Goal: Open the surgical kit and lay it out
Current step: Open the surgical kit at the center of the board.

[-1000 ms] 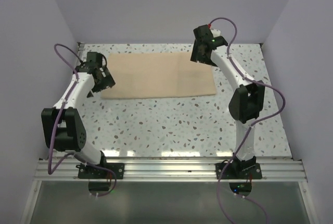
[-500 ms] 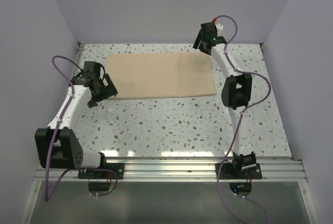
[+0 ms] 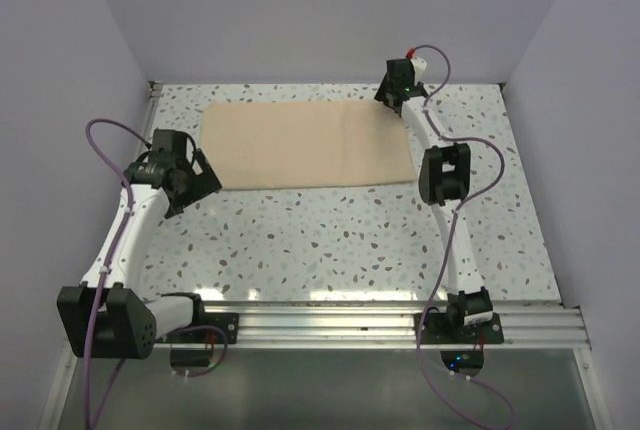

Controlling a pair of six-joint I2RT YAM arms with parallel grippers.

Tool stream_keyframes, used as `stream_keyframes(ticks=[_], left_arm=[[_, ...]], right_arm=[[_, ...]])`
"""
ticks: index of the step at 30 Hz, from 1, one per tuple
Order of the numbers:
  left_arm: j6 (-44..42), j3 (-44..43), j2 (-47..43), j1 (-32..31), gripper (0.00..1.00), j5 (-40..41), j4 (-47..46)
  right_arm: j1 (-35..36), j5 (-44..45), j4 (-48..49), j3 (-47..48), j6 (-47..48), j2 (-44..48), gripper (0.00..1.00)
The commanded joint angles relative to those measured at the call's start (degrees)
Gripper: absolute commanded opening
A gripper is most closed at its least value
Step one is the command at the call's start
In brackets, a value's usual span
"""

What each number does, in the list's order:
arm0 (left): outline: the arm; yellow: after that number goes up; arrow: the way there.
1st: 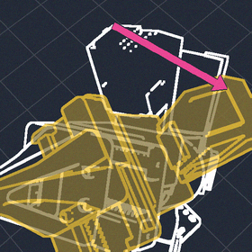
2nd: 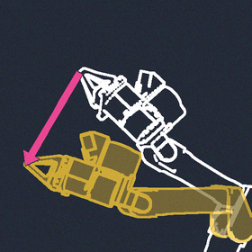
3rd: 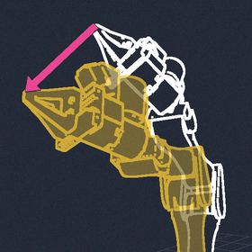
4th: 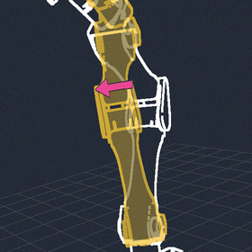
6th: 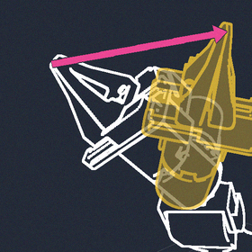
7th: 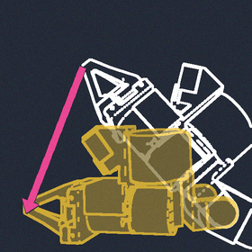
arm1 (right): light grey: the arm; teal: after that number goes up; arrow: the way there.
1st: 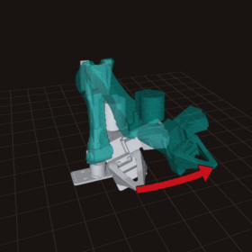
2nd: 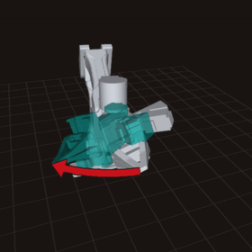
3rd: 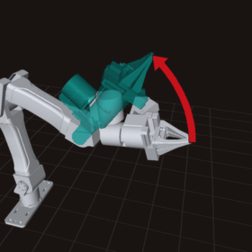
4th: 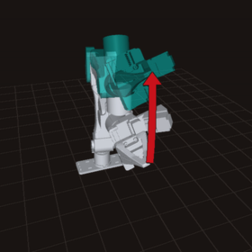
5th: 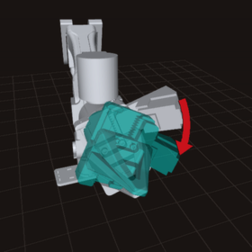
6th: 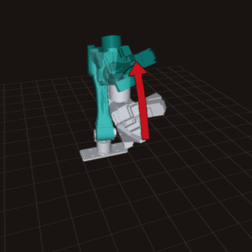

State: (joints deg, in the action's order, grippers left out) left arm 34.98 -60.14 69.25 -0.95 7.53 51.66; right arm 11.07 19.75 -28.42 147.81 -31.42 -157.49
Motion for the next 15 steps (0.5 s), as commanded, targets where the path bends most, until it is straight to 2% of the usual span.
stream_keyframes(ticks=[1, 6, 9, 10, 12, 13, 15], left_arm=[[1.23, 0.99, -2.98, -0.28, 1.0, 1.43, 2.13], [0.7, 1.25, -4.74, -0.28, 1.0, 3.19, 4.41], [0.35, 1.17, -5.79, -0.28, 1.0, 4.42, 5.29], [0.0, 1.34, -5.97, -0.28, 1.0, 4.51, 5.29], [-0.09, 1.34, -6.24, -0.28, 1.0, 4.69, 5.73], [-0.18, 1.25, -6.24, -0.28, 1.0, 4.69, 5.91], [-0.27, 1.34, -6.32, -0.28, 1.0, 4.69, 6.44]], right_arm=[[0.36, 0.2, 3.82, 2.4, 0.57, -0.71, 0.65], [0.27, 1.35, 3.56, 2.05, 1.18, -1.59, 0.6], [0.27, 1.17, 3.38, 1.17, 0.4, -1.59, 0.47], [0.27, 1.17, 3.46, 1.08, 0.22, -1.68, 0.39], [0.27, 1.34, 3.03, 0.99, 0.13, -1.68, 0.32], [0.27, 1.43, 2.76, 1.08, 0.13, -1.68, 0.21], [0.09, 1.61, 2.15, 0.91, 0.22, -1.68, 0.12]])
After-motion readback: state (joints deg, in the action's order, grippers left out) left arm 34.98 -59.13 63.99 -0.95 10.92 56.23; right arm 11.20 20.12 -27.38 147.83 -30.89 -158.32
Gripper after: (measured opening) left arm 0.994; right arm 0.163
